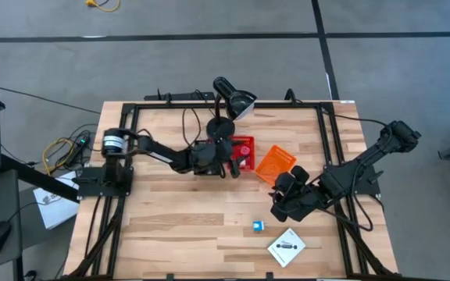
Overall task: Pick and place items into bin
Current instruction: Put the blue charger adapter into the red bin
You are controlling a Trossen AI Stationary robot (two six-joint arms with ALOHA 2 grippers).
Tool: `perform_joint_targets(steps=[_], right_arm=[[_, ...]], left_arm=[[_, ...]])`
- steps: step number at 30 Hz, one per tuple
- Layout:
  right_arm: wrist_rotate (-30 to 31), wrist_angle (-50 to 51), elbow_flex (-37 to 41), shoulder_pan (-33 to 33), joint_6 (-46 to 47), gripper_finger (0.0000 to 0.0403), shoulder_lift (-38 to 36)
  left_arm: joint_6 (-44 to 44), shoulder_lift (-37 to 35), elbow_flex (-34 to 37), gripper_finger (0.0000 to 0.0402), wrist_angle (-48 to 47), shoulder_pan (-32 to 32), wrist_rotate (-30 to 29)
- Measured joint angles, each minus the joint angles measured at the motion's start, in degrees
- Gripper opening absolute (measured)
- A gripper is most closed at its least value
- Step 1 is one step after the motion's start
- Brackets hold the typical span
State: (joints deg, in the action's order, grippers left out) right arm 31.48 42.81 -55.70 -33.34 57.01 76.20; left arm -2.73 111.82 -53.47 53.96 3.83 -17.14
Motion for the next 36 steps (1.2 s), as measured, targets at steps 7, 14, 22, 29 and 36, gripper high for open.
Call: perform_joint_targets(steps=[7, 14, 22, 29, 36], right_arm=[[-10.8, -2.1, 0.0, -1.2, -9.3, 0.0108, 0.0], [-11.1, -9.1, 0.0, -0.8, -14.6, 0.0108, 3.5], [-18.9, -10.2, 0.0, 3.0, -24.3, 0.0137, 14.9], [-20.5, -11.0, -1.6, 3.1, -31.0, 0.0196, 19.7], [-27.5, -16.0, -3.3, 1.9, -32.1, 0.0236, 18.9]], left_arm=[[-7.5, -12.6, 0.0, 0.0234, -9.2, -1.8, 0.6], [-13.1, -24.5, 0.0, 0.0234, -23.5, -4.7, -0.4], [-9.9, -33.7, -0.1, 0.0234, -37.4, -5.7, -7.8], [-4.7, -34.1, 0.0, 0.0234, -45.2, -5.7, -9.2], [-3.6, -33.8, 0.0, 0.0234, -48.4, -5.7, -9.2]])
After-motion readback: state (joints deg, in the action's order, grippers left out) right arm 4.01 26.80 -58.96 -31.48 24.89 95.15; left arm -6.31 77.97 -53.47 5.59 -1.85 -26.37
